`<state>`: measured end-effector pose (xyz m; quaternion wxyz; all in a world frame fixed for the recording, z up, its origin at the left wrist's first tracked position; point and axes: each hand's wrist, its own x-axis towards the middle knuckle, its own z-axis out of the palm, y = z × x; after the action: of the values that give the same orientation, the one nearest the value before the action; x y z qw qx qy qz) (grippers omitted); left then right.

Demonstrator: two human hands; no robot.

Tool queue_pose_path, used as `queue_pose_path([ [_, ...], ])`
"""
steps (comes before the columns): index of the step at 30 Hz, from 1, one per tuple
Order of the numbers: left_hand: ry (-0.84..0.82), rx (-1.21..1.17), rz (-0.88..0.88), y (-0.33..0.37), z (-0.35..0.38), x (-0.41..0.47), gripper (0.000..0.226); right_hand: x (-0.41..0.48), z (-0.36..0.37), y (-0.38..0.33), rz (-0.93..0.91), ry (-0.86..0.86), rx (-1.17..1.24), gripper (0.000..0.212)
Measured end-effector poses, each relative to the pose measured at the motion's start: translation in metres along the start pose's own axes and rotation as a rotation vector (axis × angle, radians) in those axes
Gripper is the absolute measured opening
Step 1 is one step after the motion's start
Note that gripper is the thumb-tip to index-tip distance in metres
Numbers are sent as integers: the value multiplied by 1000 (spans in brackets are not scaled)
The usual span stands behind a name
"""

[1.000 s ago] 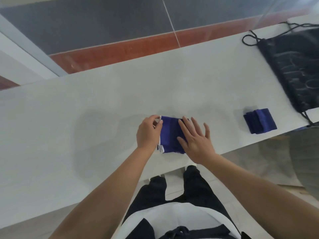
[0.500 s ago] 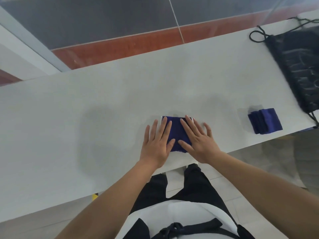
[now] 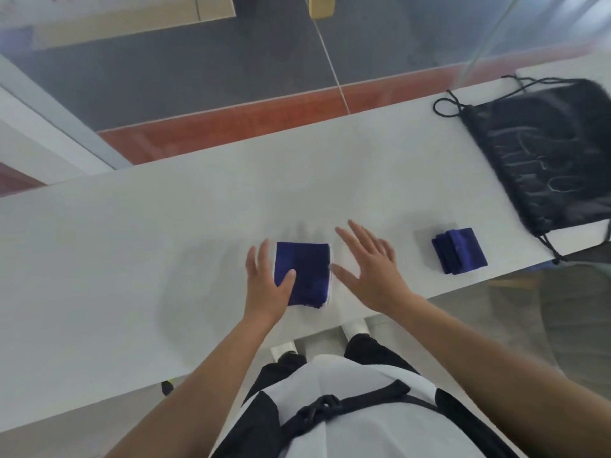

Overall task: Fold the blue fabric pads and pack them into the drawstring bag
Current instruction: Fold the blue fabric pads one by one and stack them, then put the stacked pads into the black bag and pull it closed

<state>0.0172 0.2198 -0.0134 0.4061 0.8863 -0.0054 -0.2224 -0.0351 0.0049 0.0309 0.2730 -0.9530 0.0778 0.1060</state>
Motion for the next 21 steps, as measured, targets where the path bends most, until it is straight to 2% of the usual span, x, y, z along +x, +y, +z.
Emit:
queue_pose_path([
  [2,16,-180,-224,8,5,5,74,-7,-36,25,145,256,136,56],
  [4,1,-194,-283,11,12,8,61,-13,-70,70,386,399,239,51],
  [5,11,-179,-275,12,16,9,52,-15,-87,93,527,393,289,54],
  [7,33,-173,-257,18,24,9,40,-18,-114,135,757,257,459,66],
  [9,33,-172,-251,27,32,8,38,-20,-125,164,884,81,603,66],
  [11,22,-170,-261,36,42,7,41,-20,-121,184,912,-41,603,64],
  [13,7,-158,-257,46,54,6,44,-17,-115,193,897,-76,601,62],
  [21,-27,-64,-247,81,95,6,45,-13,-84,197,887,38,798,49],
])
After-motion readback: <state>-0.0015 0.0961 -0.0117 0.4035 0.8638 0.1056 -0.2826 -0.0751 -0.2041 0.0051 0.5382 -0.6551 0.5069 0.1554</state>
